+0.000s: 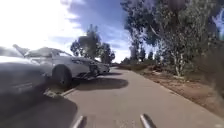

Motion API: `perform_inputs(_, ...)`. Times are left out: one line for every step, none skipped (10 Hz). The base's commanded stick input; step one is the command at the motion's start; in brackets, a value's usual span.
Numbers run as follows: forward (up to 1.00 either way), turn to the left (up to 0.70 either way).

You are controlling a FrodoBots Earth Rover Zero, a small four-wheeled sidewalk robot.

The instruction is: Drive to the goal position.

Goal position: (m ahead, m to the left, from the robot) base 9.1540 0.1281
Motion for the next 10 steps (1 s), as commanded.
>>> perform_inputs(0.7, -0.35)
perform_inputs(0.7, -0.35)
perform_inputs(0.7, -0.28)
perform_inputs(0.7, -0.13)
perform_inputs(0.7, 0.0)
perform_inputs(0.7, 0.0)
perform_inputs(0.7, 0.0)
perform_inputs(0.7, 0.0)
perform_inputs(0.7, 0.0)
perform_inputs(0.7, 0.0)
